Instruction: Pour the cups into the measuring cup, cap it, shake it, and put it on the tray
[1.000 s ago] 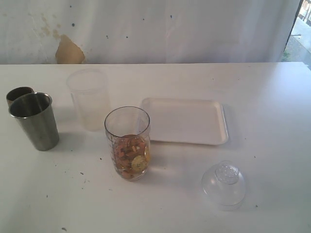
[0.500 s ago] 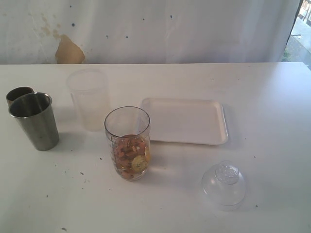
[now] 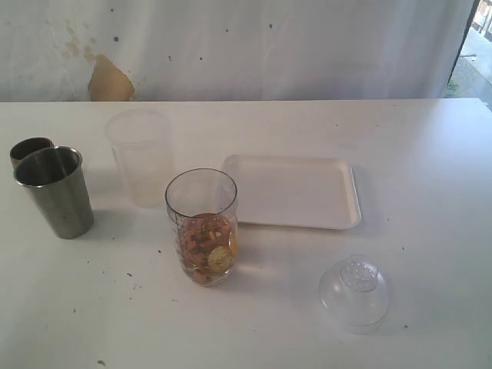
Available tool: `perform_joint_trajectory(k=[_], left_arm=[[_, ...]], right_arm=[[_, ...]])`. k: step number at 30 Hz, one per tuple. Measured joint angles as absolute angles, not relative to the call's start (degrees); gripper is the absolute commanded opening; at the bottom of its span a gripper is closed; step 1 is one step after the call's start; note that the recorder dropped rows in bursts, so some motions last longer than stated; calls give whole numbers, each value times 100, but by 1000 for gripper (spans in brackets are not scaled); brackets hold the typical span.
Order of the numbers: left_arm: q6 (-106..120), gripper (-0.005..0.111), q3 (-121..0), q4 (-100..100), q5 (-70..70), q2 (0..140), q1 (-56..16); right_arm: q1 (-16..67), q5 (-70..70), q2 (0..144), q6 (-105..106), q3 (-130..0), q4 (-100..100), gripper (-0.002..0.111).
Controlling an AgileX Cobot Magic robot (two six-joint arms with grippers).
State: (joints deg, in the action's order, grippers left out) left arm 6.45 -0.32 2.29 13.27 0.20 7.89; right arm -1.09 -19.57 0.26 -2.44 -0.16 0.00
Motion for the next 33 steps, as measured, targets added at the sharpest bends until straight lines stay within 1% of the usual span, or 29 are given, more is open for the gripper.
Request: perform_joint_trajectory(k=[16, 25, 28, 33], left_arm=[[645, 0, -32, 229, 1327, 20, 789], [645, 0, -32, 229, 1327, 20, 789], [645, 0, -32, 229, 1327, 20, 789], [645, 0, -32, 229, 1327, 20, 789]], right_arm=[[-109, -1802, 26, -244, -7, 0, 0], [-109, 941, 26, -340, -7, 0, 0], [-109, 1952, 26, -1296, -7, 0, 0], [-109, 2797, 26, -2453, -7, -117, 0]])
